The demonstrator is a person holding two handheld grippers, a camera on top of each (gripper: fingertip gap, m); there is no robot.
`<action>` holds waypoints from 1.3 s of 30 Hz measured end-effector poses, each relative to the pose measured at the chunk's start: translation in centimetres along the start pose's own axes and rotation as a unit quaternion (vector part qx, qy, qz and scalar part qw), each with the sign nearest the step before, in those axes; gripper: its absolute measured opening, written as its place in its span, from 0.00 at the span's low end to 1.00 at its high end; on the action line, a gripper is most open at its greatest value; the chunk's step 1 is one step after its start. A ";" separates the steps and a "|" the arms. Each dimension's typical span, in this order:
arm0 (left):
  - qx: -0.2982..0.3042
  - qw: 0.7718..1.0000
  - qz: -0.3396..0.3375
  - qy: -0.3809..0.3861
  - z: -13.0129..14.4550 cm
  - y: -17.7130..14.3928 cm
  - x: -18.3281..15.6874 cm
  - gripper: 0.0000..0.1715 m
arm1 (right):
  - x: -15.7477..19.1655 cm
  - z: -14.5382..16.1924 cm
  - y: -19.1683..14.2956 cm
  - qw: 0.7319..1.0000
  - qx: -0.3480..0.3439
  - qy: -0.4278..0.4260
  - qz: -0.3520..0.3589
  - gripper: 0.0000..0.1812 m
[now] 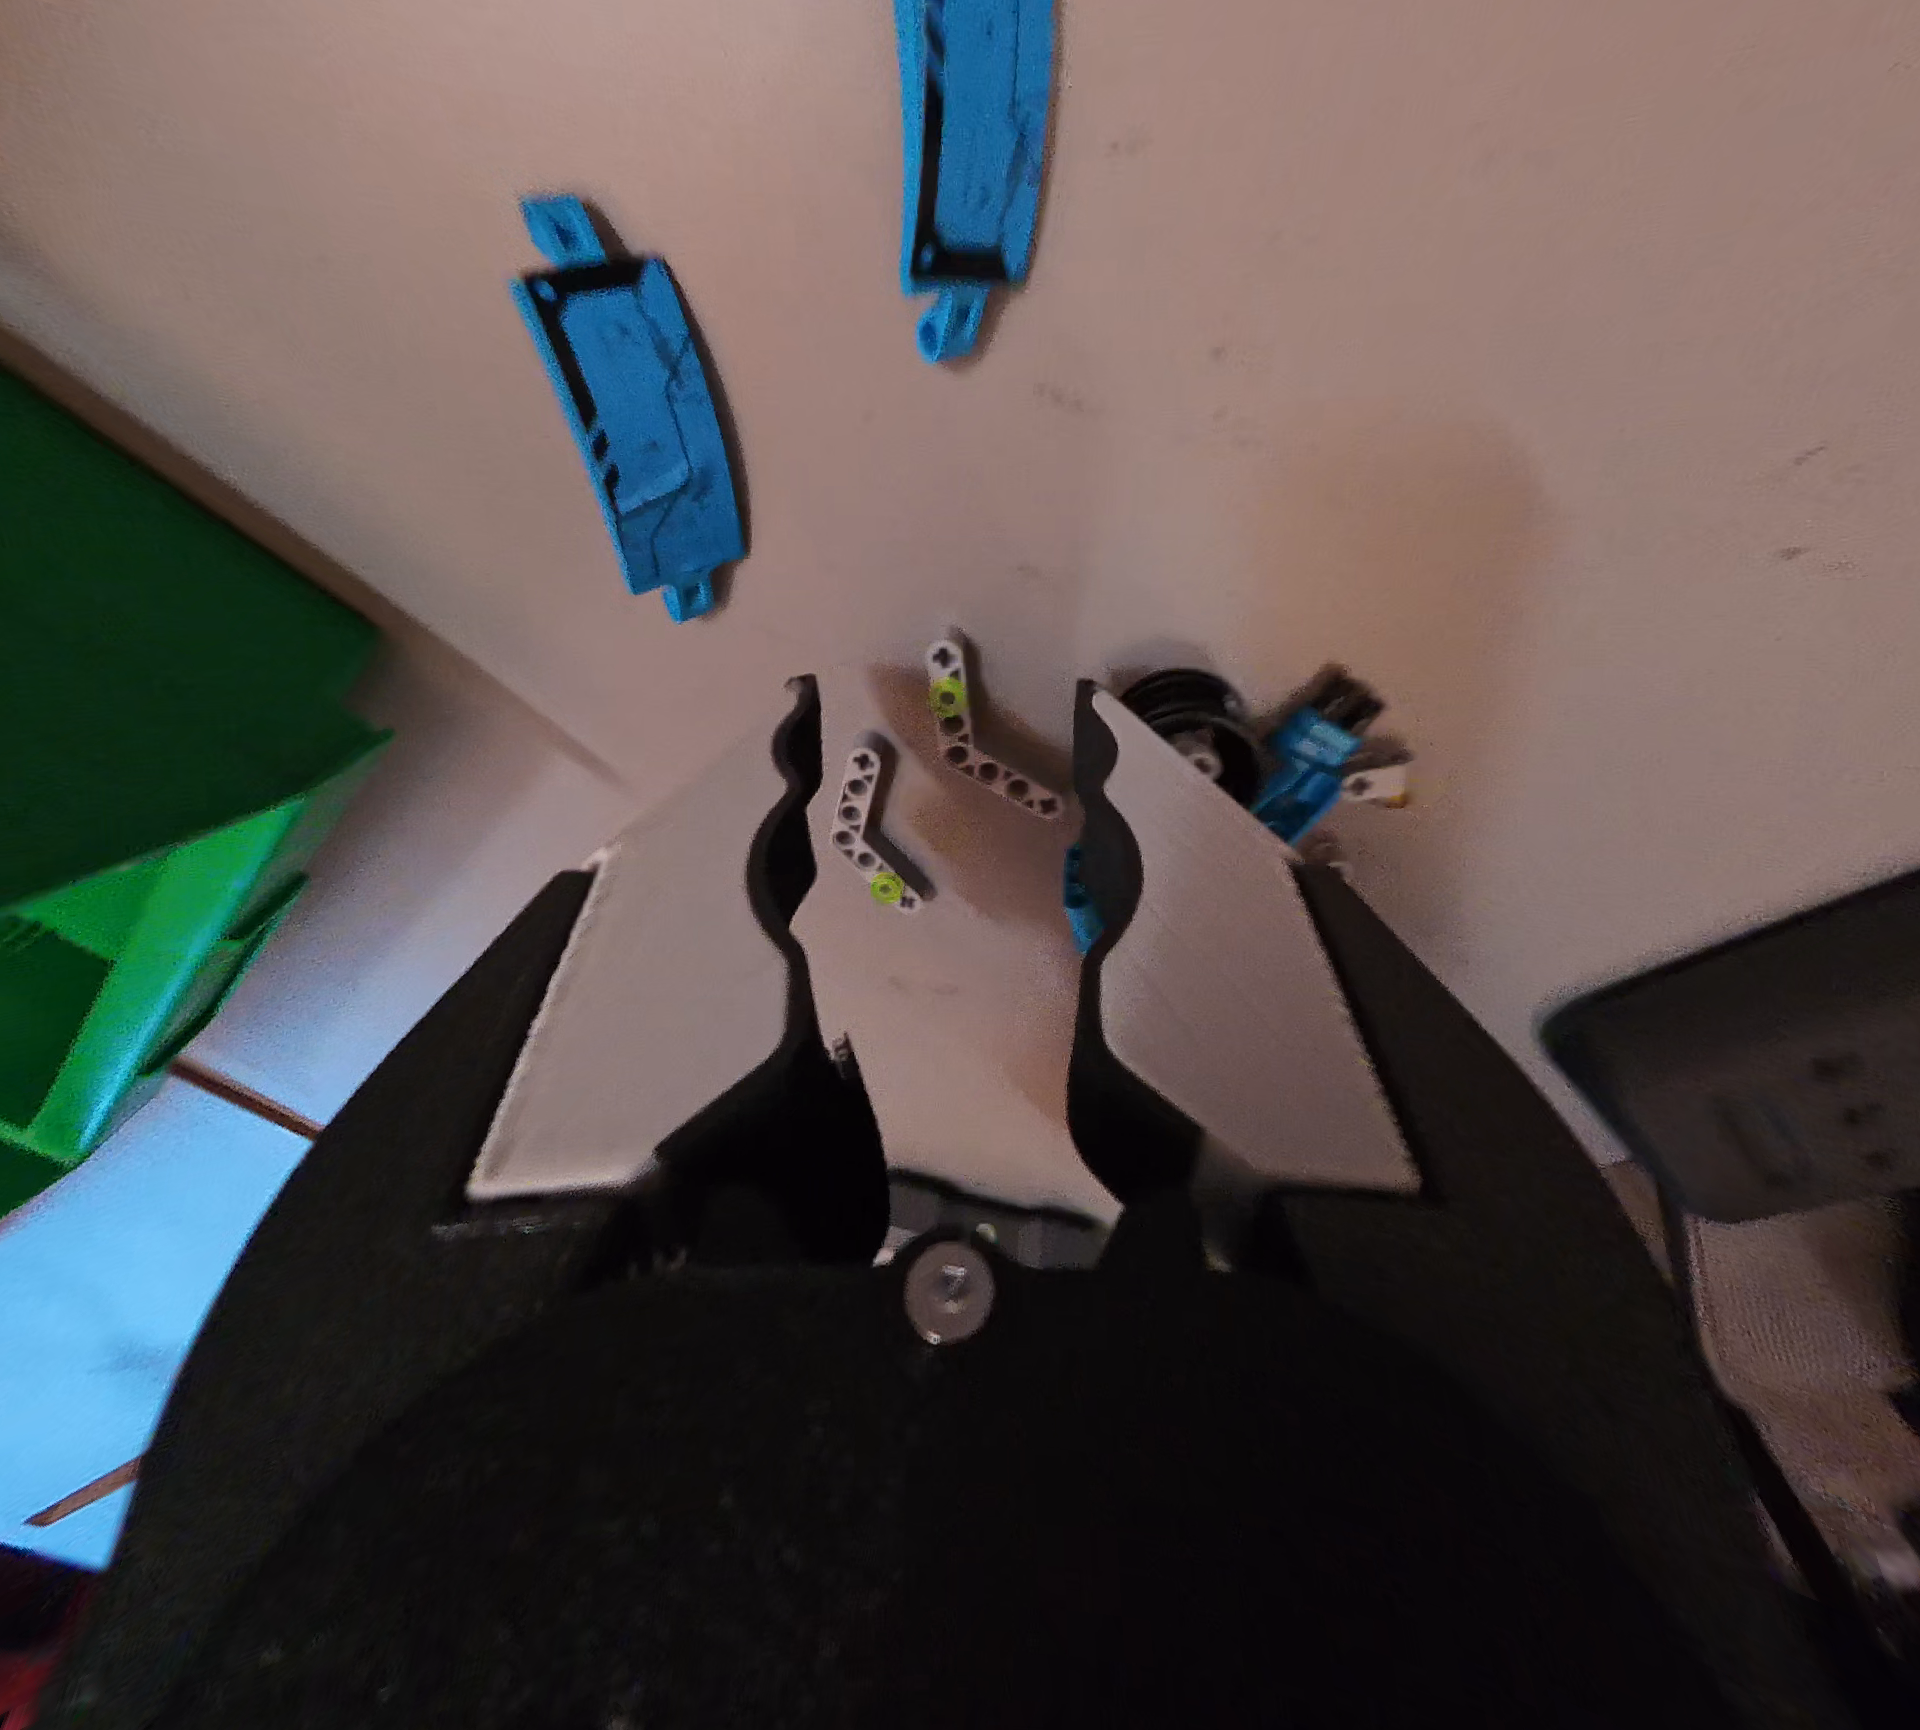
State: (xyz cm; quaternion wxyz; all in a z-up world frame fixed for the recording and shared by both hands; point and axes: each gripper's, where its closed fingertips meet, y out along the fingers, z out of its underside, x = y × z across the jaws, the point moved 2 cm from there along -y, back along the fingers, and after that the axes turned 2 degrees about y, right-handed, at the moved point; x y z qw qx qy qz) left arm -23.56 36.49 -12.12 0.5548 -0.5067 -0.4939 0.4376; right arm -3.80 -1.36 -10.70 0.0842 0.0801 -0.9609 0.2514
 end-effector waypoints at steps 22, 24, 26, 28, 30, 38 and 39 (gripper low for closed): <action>-0.384 0.857 0.166 0.302 -12.4 -1.7 -30.8 0.07 | 7.6 3.6 5.1 0.966 0.145 -0.198 -0.075 0.07; -0.401 0.855 0.157 0.289 -12.7 -2.0 -30.7 0.08 | 6.8 3.6 4.7 0.968 0.148 -0.195 -0.059 0.06; -0.432 0.851 0.148 0.259 -13.2 -2.6 -29.8 0.15 | 4.8 3.9 3.1 0.968 0.158 -0.190 -0.034 0.06; -0.465 0.848 0.133 0.217 -13.6 -3.3 -28.0 0.17 | 1.3 4.4 0.3 0.967 0.181 -0.179 0.027 0.06; -0.496 0.846 0.109 0.163 -14.0 -4.0 -25.4 0.17 | -1.0 4.8 -3.2 0.970 0.183 -0.150 0.062 0.06; -0.521 0.848 0.093 0.031 -14.4 -4.0 -19.8 0.17 | -2.9 8.0 -8.3 0.984 0.155 -0.047 0.077 0.06; -0.513 0.852 0.096 0.037 -14.4 -3.6 -20.0 0.17 | -3.1 8.0 -8.4 0.983 0.156 -0.049 0.087 0.06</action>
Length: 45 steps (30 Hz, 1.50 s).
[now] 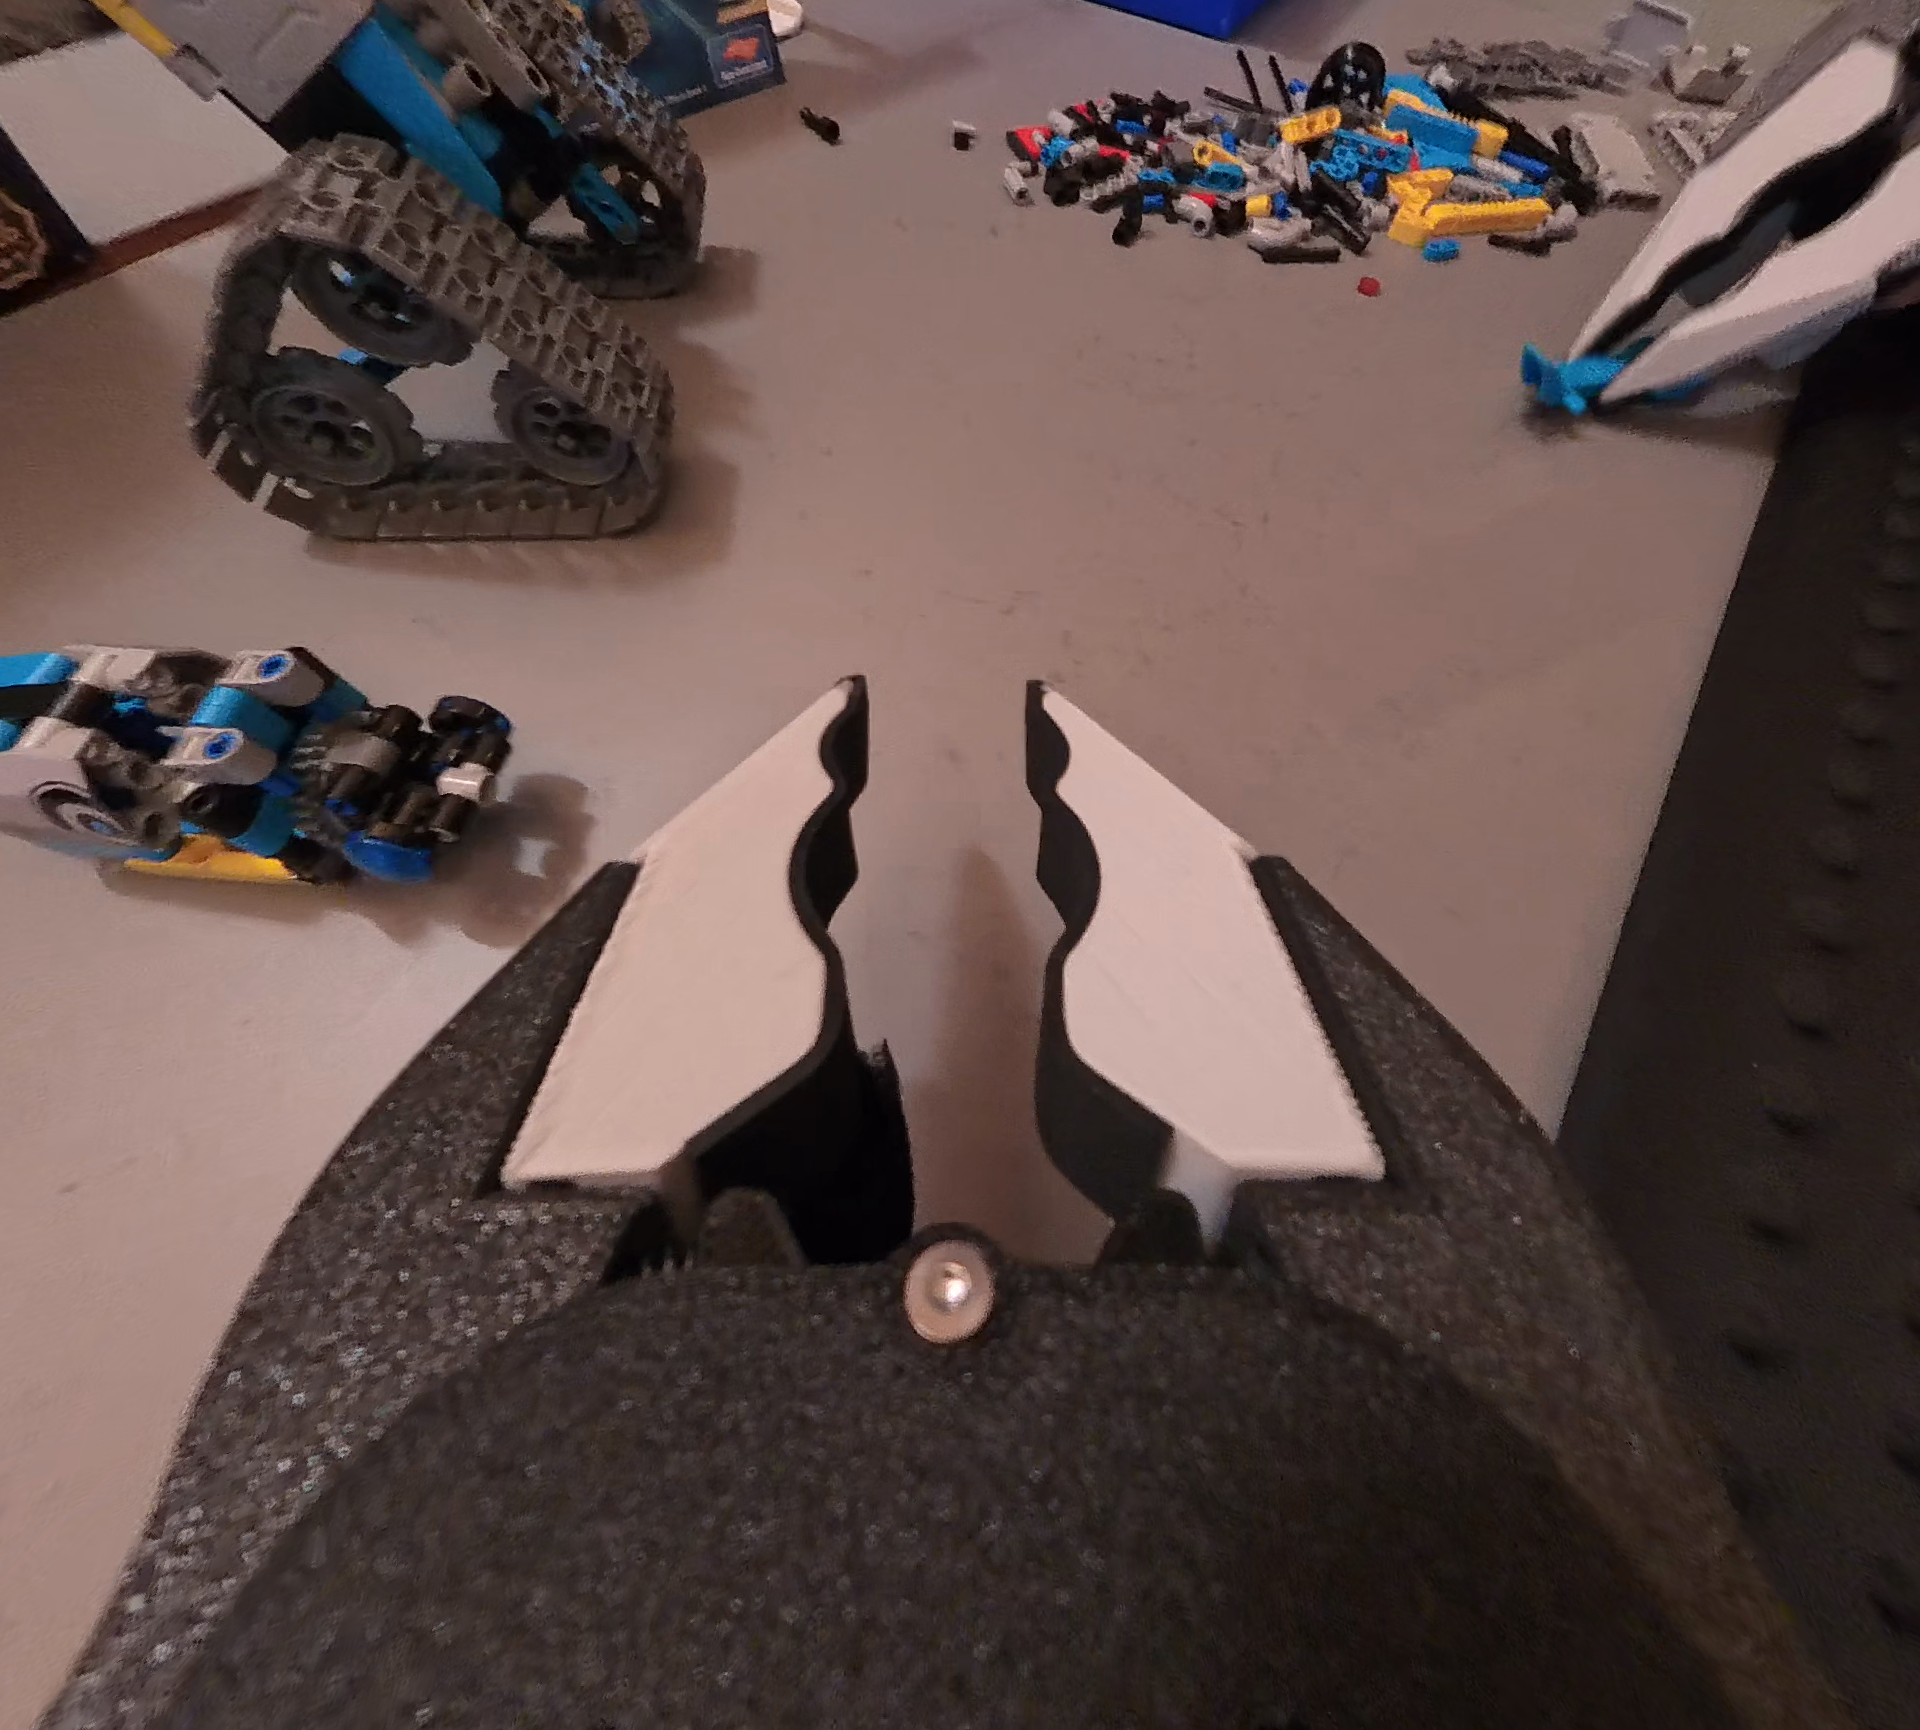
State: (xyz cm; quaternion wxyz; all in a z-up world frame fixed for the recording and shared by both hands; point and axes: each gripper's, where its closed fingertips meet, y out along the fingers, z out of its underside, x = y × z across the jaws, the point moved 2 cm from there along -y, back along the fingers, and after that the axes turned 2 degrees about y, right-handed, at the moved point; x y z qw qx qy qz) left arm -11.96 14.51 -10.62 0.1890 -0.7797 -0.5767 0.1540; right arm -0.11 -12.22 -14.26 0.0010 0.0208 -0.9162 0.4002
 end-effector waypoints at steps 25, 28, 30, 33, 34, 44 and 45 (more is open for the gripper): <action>-0.063 0.952 0.113 -0.279 -14.0 10.1 16.5 0.30 | -4.9 -24.3 10.7 0.969 -0.229 0.073 0.047 0.10; -0.037 0.952 0.121 -0.279 -13.8 9.7 15.3 0.29 | -5.9 -24.1 10.2 0.968 -0.228 0.090 0.056 0.13; -0.029 0.951 0.133 -0.277 -13.6 9.5 13.8 0.29 | -5.8 -24.4 10.0 0.967 -0.229 0.088 0.063 0.14; -0.017 0.951 0.199 -0.237 -13.5 9.3 10.9 0.29 | -5.9 -23.8 10.4 0.972 -0.210 0.068 0.086 0.14; -0.008 0.950 0.229 -0.213 -13.4 9.2 9.8 0.29 | -6.1 -23.8 10.2 0.971 -0.211 0.062 0.091 0.14; 0.039 0.916 0.382 -0.114 -12.1 6.7 4.9 0.30 | -3.3 -25.0 5.2 0.936 -0.296 0.081 -0.172 0.19; 0.027 0.921 0.374 -0.108 -12.4 6.5 5.2 0.30 | -3.0 -25.0 5.6 0.935 -0.294 0.081 -0.182 0.22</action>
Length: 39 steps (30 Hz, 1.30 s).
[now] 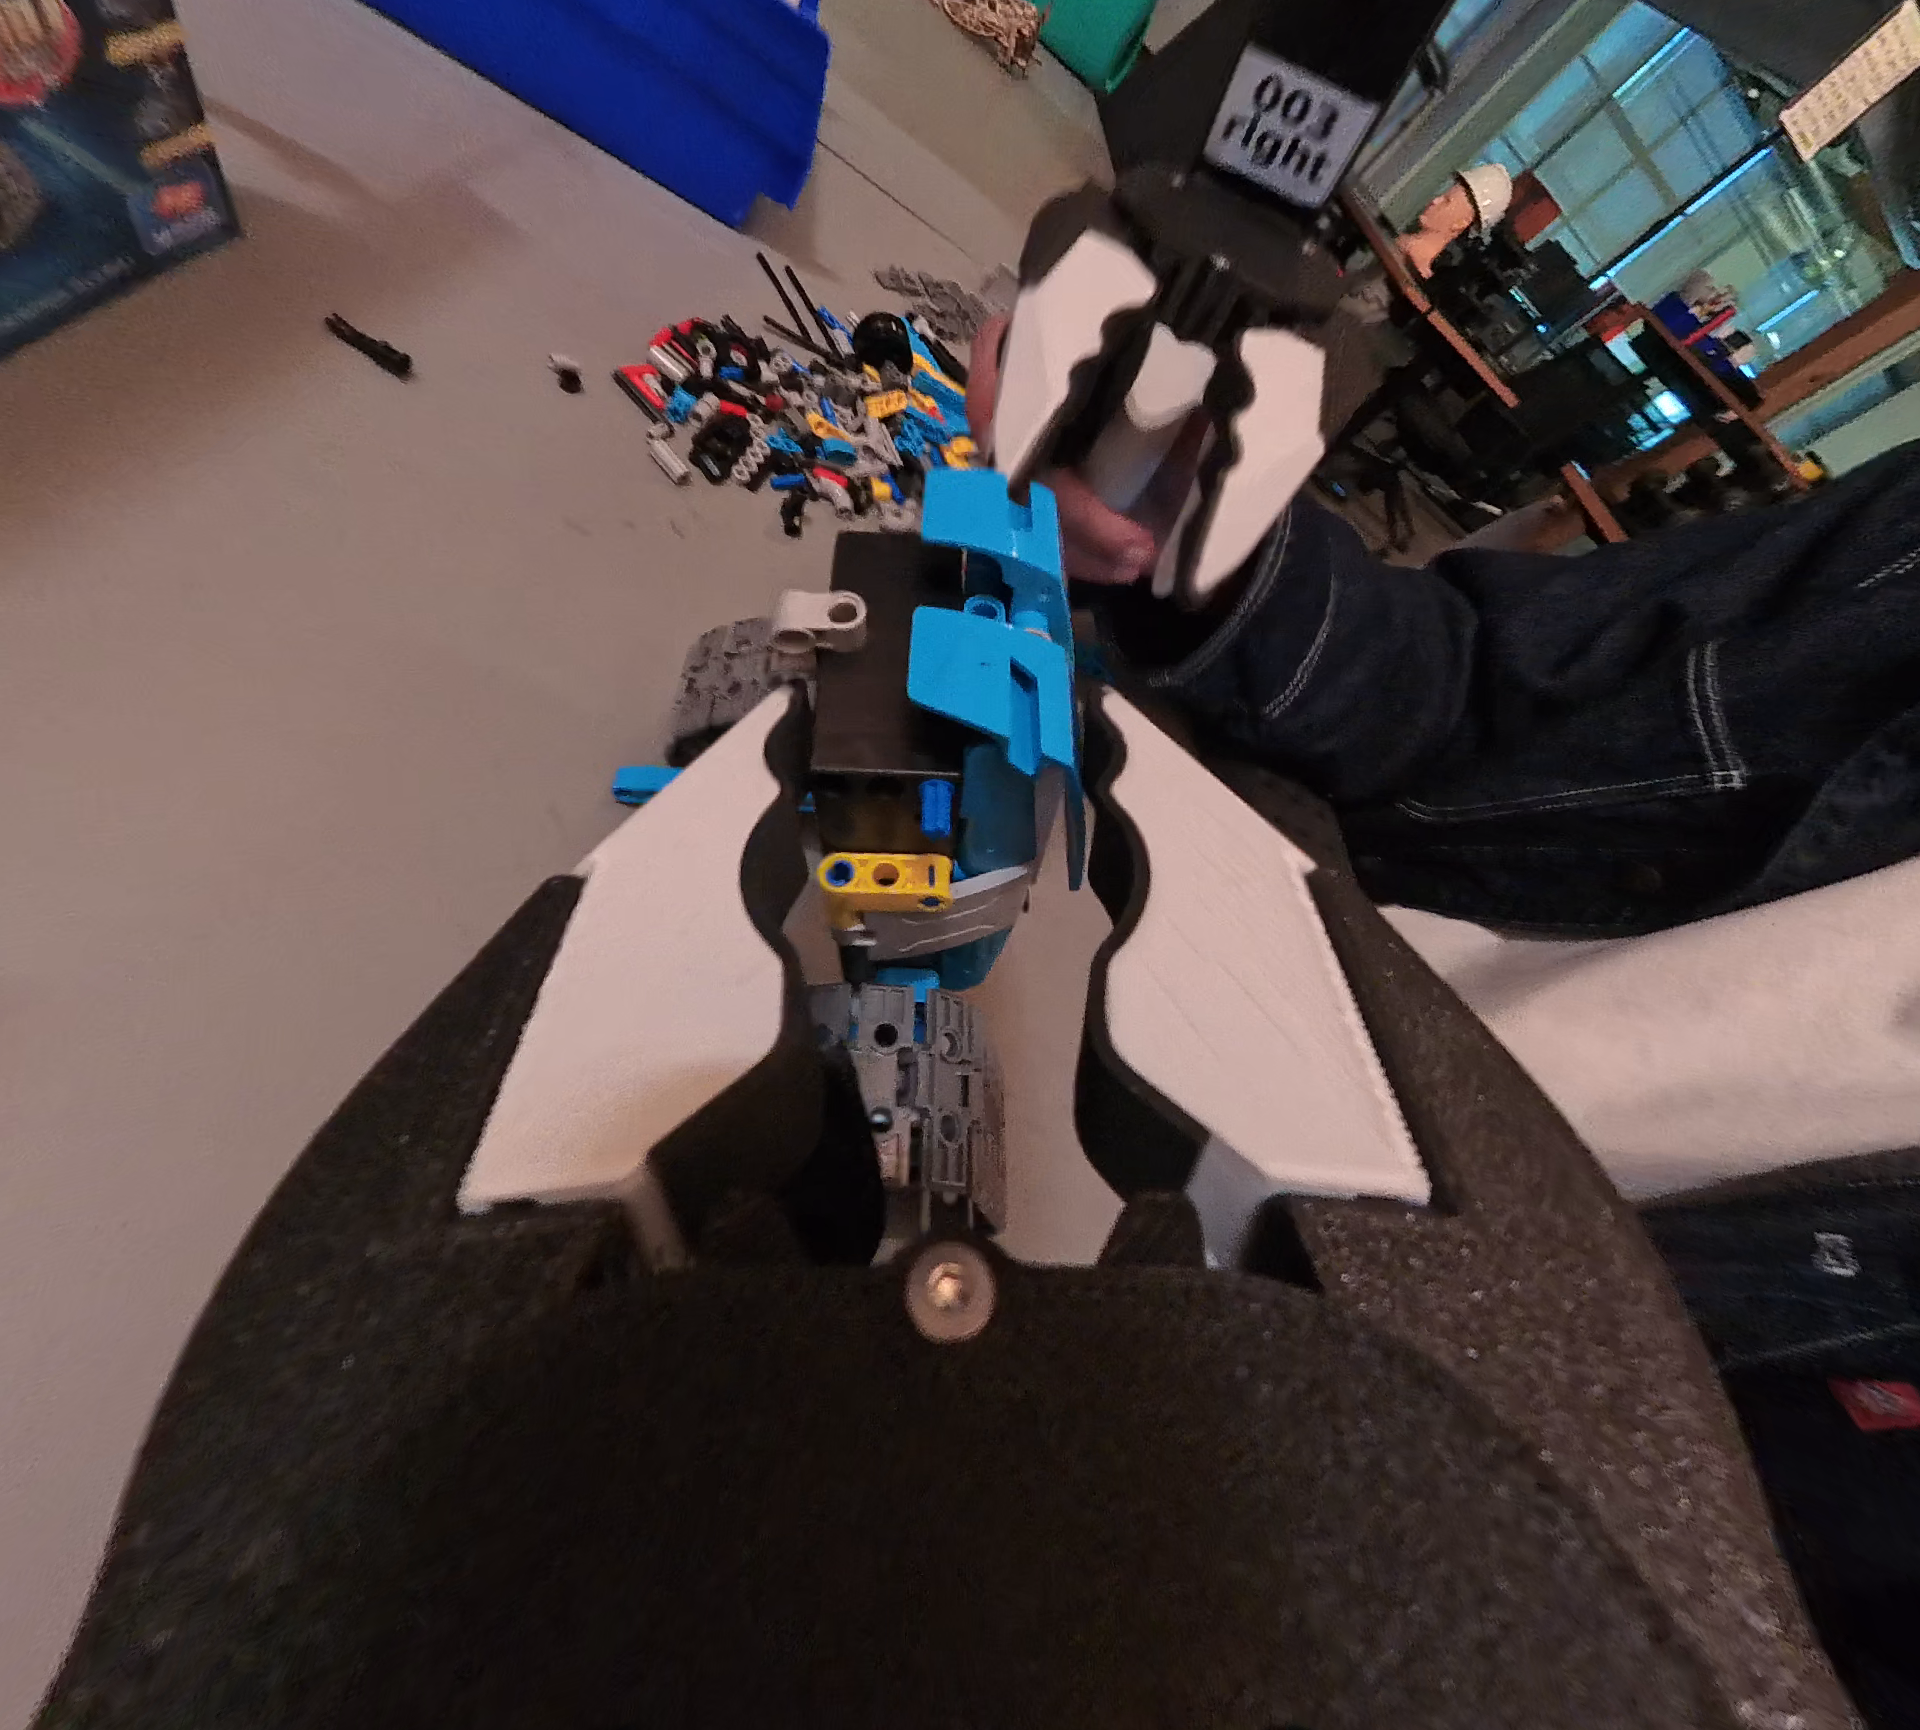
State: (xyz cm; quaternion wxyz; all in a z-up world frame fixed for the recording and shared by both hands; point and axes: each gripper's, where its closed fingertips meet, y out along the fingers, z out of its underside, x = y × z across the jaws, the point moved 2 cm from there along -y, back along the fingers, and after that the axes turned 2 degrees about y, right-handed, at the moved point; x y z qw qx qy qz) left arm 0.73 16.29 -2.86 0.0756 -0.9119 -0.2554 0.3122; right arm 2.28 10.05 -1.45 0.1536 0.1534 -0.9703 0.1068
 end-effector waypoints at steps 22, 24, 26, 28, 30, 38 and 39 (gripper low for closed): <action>-0.012 0.988 -0.040 0.148 -0.8 -1.6 -2.2 0.16 | 1.0 0.9 0.9 0.993 0.000 0.076 -0.095 0.00; -0.007 0.988 -0.043 0.151 -0.9 -1.4 -2.5 0.16 | 1.1 0.9 0.7 0.993 -0.006 0.064 -0.097 0.00; -0.008 0.988 -0.043 0.145 -1.0 -1.1 -2.6 0.16 | 1.1 0.6 0.9 0.994 -0.022 0.059 -0.090 0.00; -0.016 0.989 -0.031 0.143 -1.1 -0.7 -2.8 0.15 | 1.3 0.4 1.0 0.993 -0.029 0.069 -0.096 0.00; -0.014 0.989 -0.026 0.142 -1.1 -0.7 -2.7 0.16 | 1.4 0.4 0.9 0.990 -0.024 0.081 -0.111 0.00; -0.091 0.991 0.039 0.094 -0.7 -0.9 -1.3 0.16 | 0.6 0.0 1.3 0.995 -0.022 0.074 -0.057 0.00; -0.098 0.990 0.047 0.090 -0.7 -0.8 -1.3 0.16 | 0.7 0.0 1.3 0.997 -0.018 0.062 -0.050 0.00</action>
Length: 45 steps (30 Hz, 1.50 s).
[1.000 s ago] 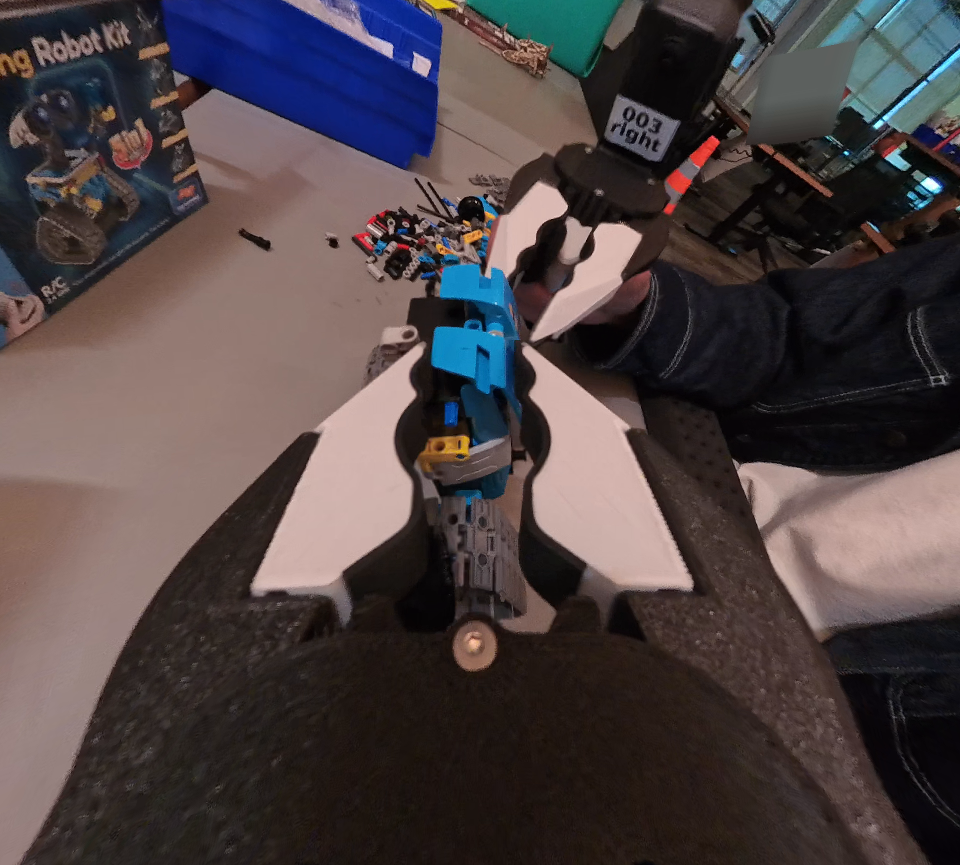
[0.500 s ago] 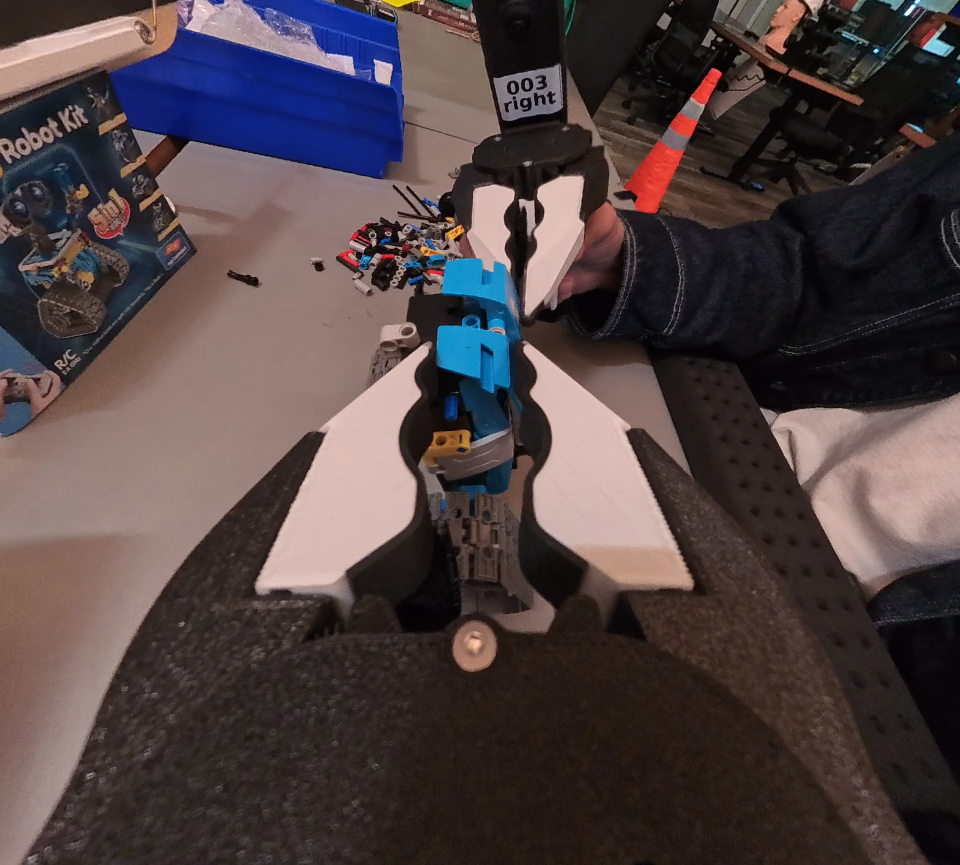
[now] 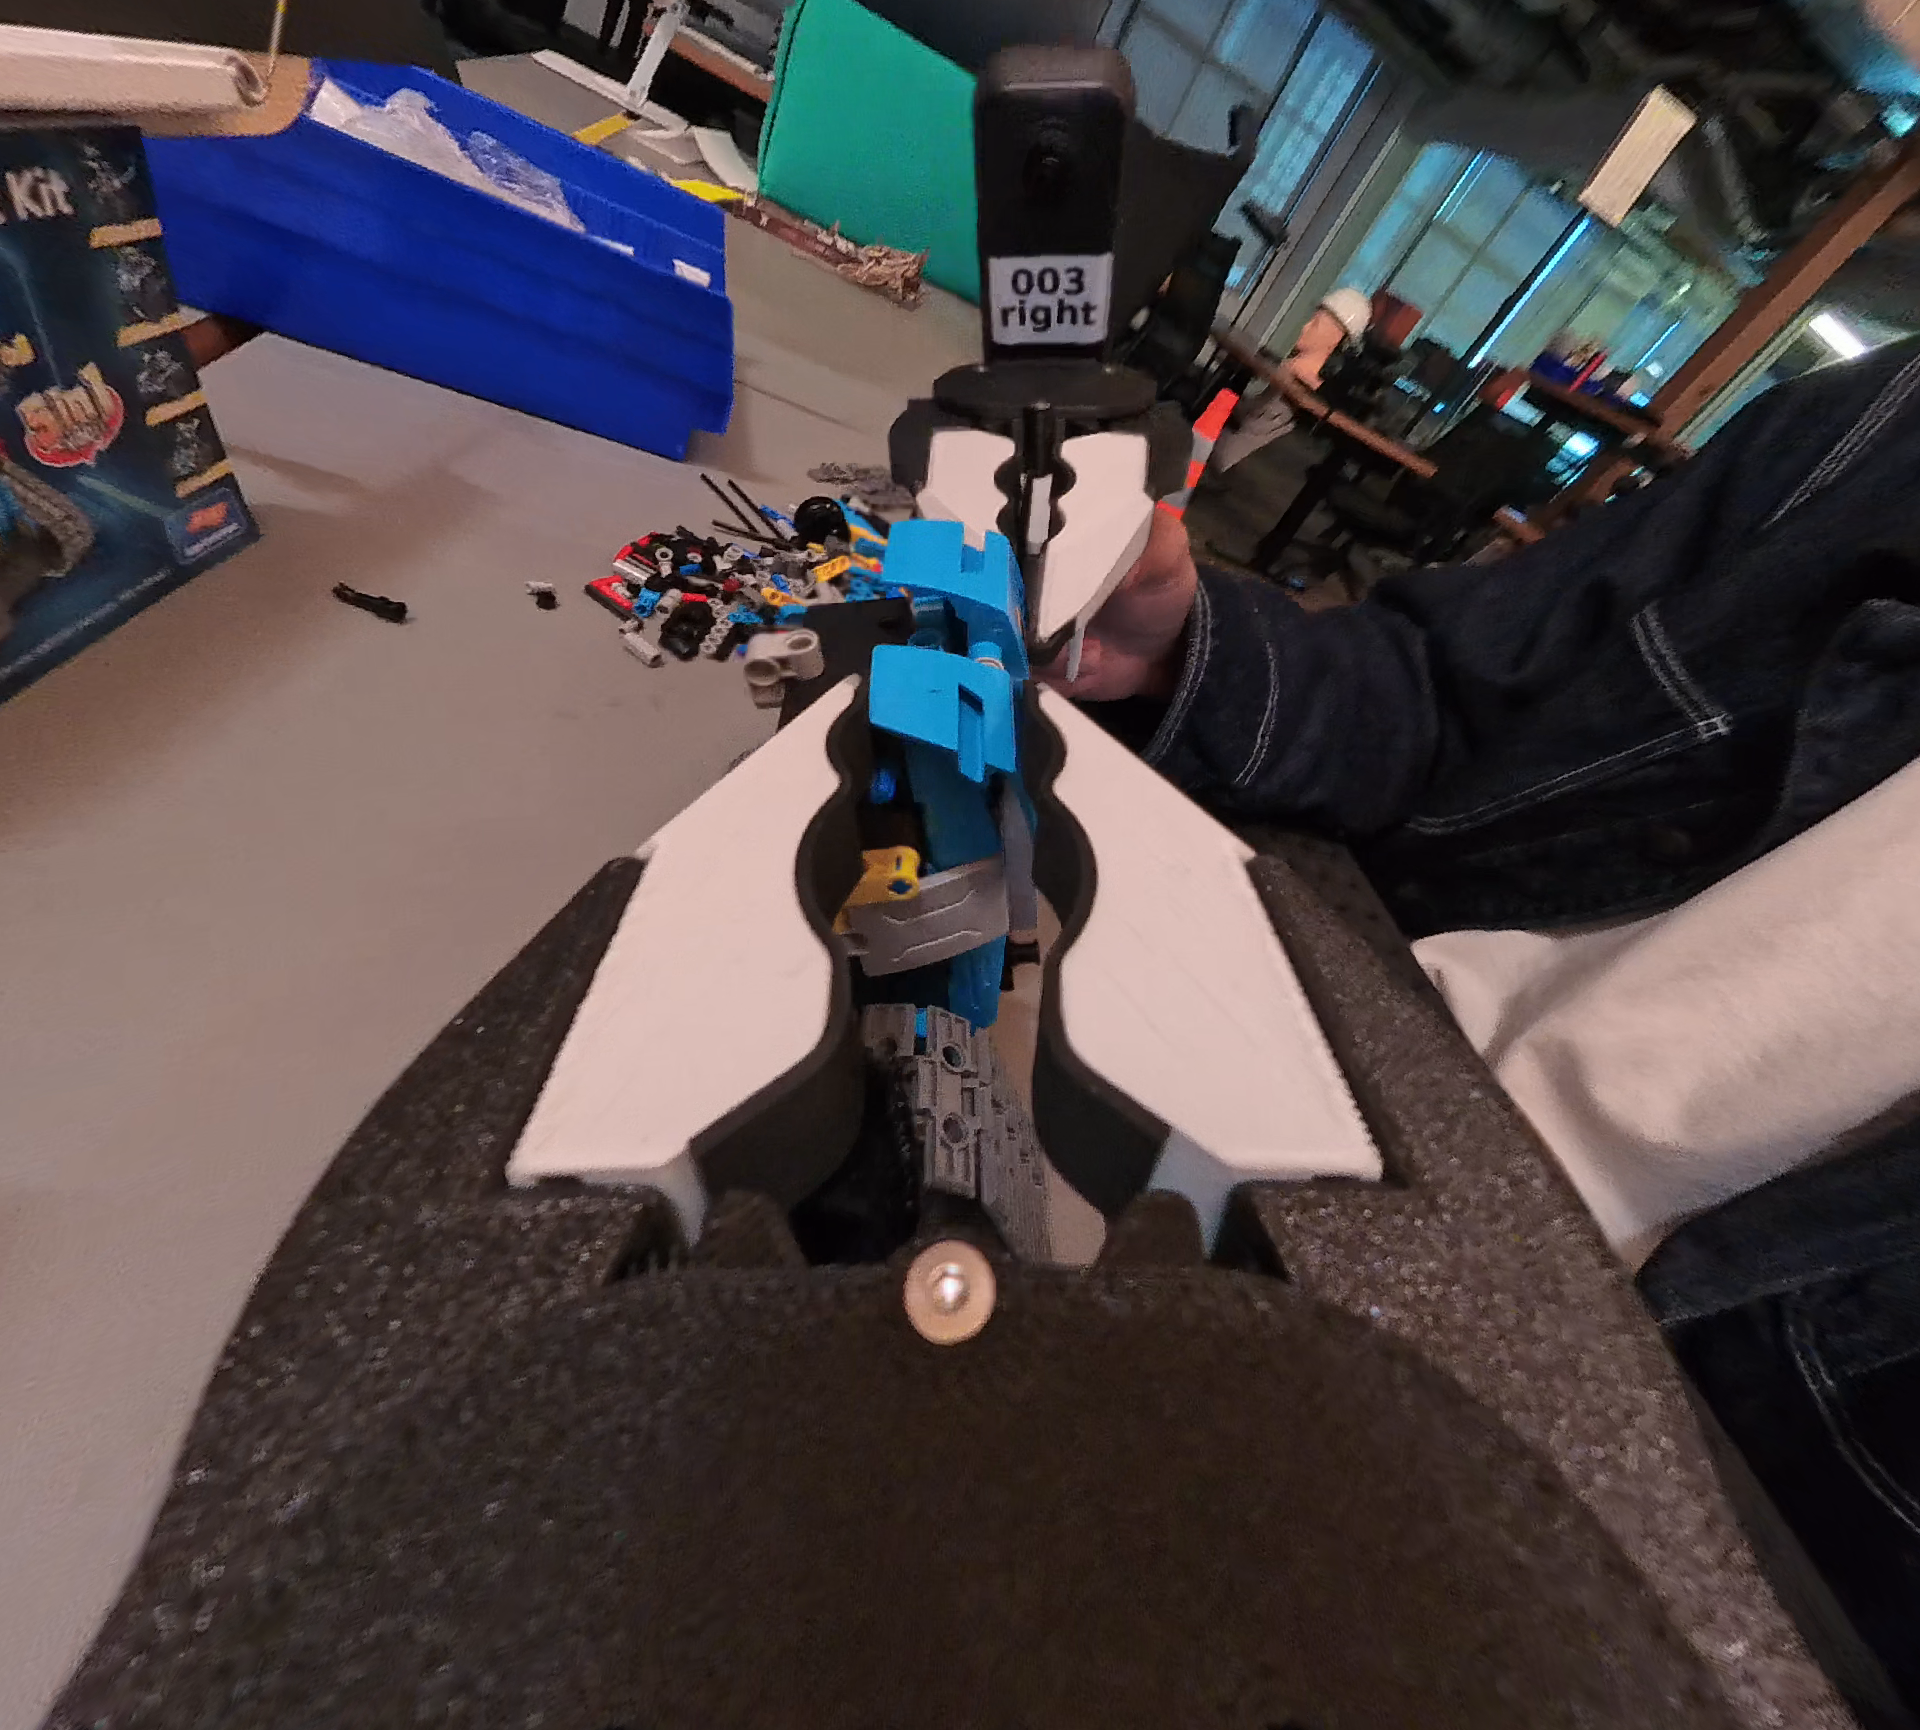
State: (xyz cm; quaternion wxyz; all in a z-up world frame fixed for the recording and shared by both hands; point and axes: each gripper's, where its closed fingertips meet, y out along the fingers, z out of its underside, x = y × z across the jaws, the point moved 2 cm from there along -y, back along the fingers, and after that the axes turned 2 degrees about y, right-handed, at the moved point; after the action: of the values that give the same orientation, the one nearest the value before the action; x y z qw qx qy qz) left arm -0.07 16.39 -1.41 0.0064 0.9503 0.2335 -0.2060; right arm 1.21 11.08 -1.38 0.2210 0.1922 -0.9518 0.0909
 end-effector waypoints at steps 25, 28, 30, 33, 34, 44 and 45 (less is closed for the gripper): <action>0.093 0.989 -0.114 0.033 -0.2 -2.7 0.7 0.26 | 3.5 2.3 1.1 0.982 0.102 -0.159 0.013 0.11; 0.077 0.986 -0.144 0.025 -1.4 -3.0 -0.2 0.29 | 2.5 2.0 -0.9 0.980 0.103 -0.166 0.027 0.04; 0.063 0.978 -0.199 0.026 -2.1 -2.4 -0.8 0.38 | 2.1 1.9 -1.7 0.977 0.093 -0.184 0.052 0.05; 0.061 0.953 -0.288 0.075 -0.4 0.2 -2.5 0.47 | 2.1 2.0 -2.4 0.973 0.075 -0.200 0.083 0.06; 0.068 0.941 -0.317 0.094 0.6 1.2 -2.9 0.49 | 2.2 2.2 -2.7 0.972 0.070 -0.205 0.088 0.07; 0.140 0.895 -0.396 0.153 4.8 7.5 -0.5 0.42 | 3.0 2.2 -5.4 0.999 0.030 -0.043 0.010 0.17; 0.140 0.900 -0.387 0.143 4.9 7.4 -0.5 0.42 | 2.7 2.4 -5.7 0.998 0.038 -0.047 0.022 0.15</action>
State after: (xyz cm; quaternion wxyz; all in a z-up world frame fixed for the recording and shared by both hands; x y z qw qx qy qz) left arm 0.92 9.06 -6.33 -0.2407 0.7952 0.5500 -0.0849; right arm 0.33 4.42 -1.73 0.1667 0.1837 -0.9610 0.1226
